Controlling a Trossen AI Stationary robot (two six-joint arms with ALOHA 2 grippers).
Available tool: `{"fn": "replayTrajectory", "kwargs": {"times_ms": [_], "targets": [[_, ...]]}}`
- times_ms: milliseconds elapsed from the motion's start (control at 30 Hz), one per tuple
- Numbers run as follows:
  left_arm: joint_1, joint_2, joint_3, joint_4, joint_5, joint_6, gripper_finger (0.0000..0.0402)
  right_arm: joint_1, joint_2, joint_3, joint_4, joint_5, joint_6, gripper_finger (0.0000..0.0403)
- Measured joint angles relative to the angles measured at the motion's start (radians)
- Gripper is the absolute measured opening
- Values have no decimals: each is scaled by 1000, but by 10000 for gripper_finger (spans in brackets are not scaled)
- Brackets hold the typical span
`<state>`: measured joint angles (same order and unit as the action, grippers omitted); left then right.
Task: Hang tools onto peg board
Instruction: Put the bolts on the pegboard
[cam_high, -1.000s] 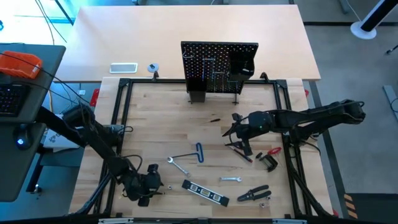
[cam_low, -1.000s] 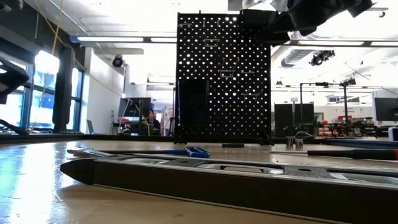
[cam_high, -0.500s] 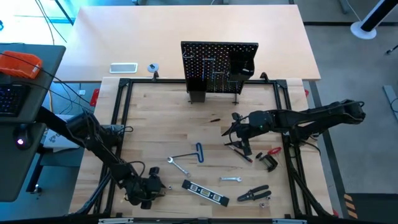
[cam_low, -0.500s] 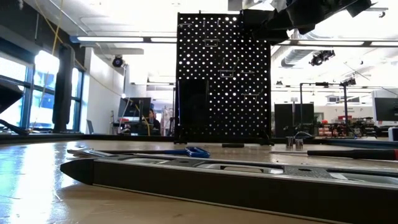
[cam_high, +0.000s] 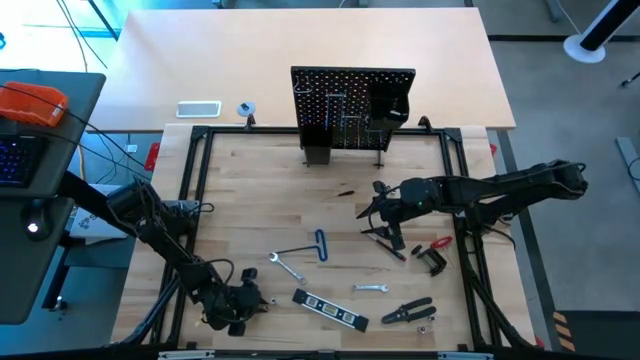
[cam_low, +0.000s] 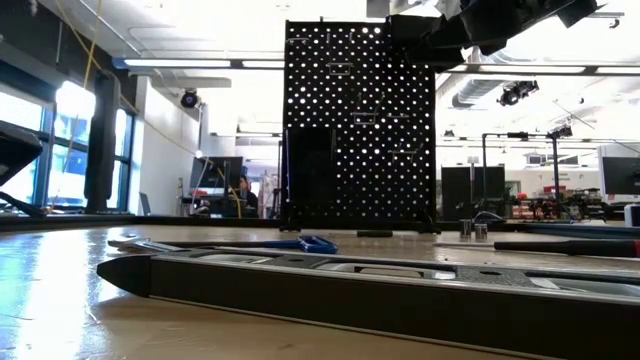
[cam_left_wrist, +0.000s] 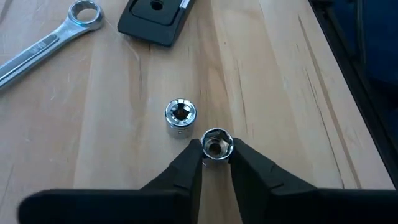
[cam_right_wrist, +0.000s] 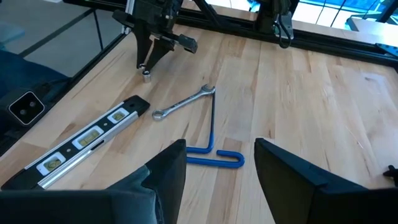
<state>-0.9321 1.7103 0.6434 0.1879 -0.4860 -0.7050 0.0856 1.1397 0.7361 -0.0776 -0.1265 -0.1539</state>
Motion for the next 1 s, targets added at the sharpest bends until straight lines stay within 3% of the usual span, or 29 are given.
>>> {"fn": "replayTrajectory", "kwargs": {"times_ms": [300,500,833,1000], "targets": [[3,-13,0,-2,5,1,44,0,0,0,0,0,1,185],[3,-105,0,-66,7,23,39,0,0,0,0,0,16,185],[46,-324,0,-260,-175,158,2,0,0,0,1,0,23,185],[86,-378,0,-359,-166,173,0,0,0,0,0,-1,43,185]]}}
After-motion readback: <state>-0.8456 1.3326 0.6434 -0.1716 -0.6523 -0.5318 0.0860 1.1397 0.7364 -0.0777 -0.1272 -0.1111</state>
